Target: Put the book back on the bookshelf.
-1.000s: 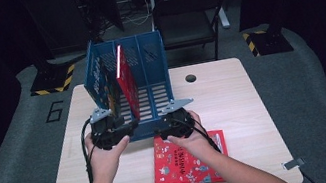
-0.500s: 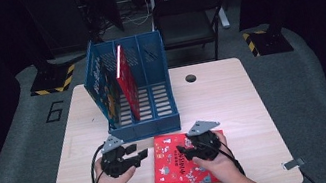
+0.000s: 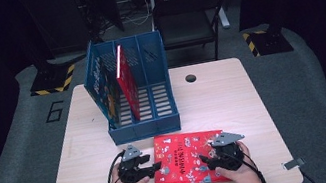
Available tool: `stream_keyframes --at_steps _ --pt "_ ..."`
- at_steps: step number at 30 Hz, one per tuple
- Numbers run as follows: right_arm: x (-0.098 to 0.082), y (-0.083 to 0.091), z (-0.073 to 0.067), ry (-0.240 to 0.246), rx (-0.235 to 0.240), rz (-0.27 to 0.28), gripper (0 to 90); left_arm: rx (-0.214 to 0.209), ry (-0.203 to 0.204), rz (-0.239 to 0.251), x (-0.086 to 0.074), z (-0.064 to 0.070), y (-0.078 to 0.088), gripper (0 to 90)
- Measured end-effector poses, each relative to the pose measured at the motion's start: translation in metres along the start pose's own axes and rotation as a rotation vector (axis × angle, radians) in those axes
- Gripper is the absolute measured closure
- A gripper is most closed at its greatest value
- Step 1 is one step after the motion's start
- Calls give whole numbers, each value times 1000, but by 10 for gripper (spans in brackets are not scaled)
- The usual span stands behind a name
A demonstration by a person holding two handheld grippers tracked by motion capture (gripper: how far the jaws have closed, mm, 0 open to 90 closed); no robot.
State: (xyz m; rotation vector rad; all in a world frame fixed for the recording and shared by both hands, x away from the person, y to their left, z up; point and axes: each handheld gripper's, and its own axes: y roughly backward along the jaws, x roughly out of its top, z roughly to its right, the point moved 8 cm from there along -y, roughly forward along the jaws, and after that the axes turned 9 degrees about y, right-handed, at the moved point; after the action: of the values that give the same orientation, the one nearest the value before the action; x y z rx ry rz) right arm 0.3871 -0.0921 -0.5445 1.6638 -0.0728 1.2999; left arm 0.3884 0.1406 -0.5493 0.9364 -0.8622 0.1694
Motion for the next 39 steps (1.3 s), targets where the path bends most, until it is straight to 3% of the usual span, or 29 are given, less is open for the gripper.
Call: stream_keyframes --at_steps 2,4,7,9,12,14,15,17,20,21,25,27,32,36,39 --pt "-2 -1 2 -19 -4 16 333 14 -19 -22 -1 -1 -4 416" --pt "-7 -3 3 9 -11 0 333 5 -32 -26 0 -1 -8 414" --pt "-10 -5 1 55 -35 8 332 45 -88 -3 2 -1 -12 414" --pt "-10 -5 1 75 -39 15 322 48 -113 -3 3 0 -14 404" --pt "-12 -4 2 58 -55 18 315 25 -147 -5 3 8 -18 383" --pt "-14 0 3 48 -59 1 323 42 -174 13 3 11 -21 342" --pt "-16 1 4 47 -56 -3 322 33 -175 -3 2 11 -20 331" --pt "-17 2 4 39 -67 -8 312 34 -145 8 2 10 -22 309" --pt "-18 3 3 28 -82 -15 277 0 -19 -10 -2 7 -27 219" --pt "-19 3 4 27 -85 -22 254 -15 3 -26 -3 7 -28 189" --pt "-21 5 3 24 -87 -34 202 -27 -15 -65 -4 9 -28 159" --pt "-22 6 2 18 -80 -41 198 -35 5 -78 -5 10 -28 153" --pt "-29 16 5 7 -97 -78 255 -36 -2 -71 -6 10 -26 168" --pt "-38 26 6 -67 -95 -84 266 -54 18 -65 -10 11 -20 220" --pt "-43 27 7 -133 -34 -87 248 -57 33 -68 -12 11 -18 255"
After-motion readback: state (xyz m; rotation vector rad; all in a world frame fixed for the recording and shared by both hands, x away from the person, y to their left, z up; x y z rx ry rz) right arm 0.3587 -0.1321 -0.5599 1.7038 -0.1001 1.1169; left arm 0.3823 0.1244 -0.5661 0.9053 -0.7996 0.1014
